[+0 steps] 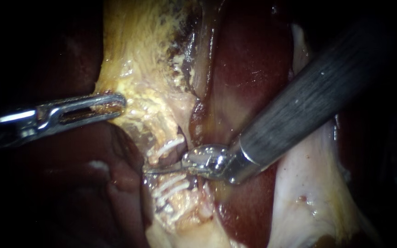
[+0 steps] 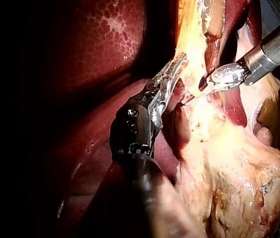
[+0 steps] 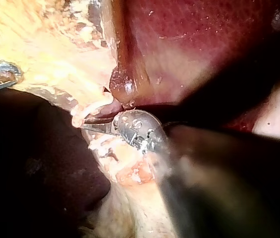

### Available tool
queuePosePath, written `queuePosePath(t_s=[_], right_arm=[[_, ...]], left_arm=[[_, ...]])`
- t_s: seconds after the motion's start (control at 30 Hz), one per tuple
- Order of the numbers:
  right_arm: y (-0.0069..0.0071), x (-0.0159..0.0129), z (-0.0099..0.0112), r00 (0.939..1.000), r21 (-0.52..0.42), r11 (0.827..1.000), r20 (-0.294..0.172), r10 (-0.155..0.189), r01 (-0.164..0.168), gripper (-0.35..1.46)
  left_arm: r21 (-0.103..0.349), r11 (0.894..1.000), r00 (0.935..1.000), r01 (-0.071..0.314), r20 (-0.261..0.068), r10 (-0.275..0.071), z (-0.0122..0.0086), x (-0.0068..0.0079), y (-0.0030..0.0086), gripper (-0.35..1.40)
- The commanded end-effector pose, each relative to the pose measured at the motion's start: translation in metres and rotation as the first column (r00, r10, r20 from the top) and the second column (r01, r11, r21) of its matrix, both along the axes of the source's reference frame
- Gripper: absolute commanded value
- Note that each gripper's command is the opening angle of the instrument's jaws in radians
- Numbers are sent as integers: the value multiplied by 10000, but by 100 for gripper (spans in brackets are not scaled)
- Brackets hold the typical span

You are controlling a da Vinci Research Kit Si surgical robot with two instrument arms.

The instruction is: Go back from the cut left tube

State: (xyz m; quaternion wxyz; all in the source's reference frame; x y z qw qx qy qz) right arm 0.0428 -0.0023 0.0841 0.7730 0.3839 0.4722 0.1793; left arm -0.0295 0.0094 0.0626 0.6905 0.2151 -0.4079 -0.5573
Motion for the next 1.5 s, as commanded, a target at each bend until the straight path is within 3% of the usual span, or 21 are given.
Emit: queuePosePath(t_s=[0.03, 0.23, 0.33, 0.43, 0.53, 0.93, 1.1, 1.3, 1.5], right_arm=[[0, 0, 0, 10000, -3, 10000, -2, 1, -1, -35], [-1, -3, -1, 10000, -27, 10000, 10, 30, -30, -32], [-1, -5, -2, 10000, -70, 9999, 63, 72, -72, 37], [-1, -7, -3, 9999, -78, 9999, 72, 93, -92, 64], [0, -7, -4, 9998, -97, 9998, 97, 144, -143, 79], [-2, -12, -17, 9999, -318, 9995, -98, 72, -75, 91], [-8, -23, -28, 9976, -1109, 9937, -656, -228, 154, 111], [-7, -47, -43, 9881, -2459, 9686, -1361, -721, 368, 140], [12, -88, -61, 9871, -3573, 9339, -1464, -647, 83, 143]], left_arm=[[-1, 10000, 10000, -4, 3, 4, 0, 0, 0, -35], [0, 10000, 10000, -7, 5, 7, 0, 1, 0, -35], [0, 10000, 10000, -9, 6, 9, 0, 1, 0, -35], [0, 10000, 10000, -11, 8, 11, 0, 1, 0, -35], [0, 10000, 10000, -12, 8, 12, 0, 1, 0, -35], [0, 10000, 10000, -17, 12, 17, 1, 1, 1, -35], [0, 10000, 10000, -28, 19, 28, 3, 3, 2, -35], [-2, 10000, 10000, -35, 23, 35, 4, 4, 2, -35], [-4, 10000, 10000, -36, 23, 36, 5, 4, 3, -35]])
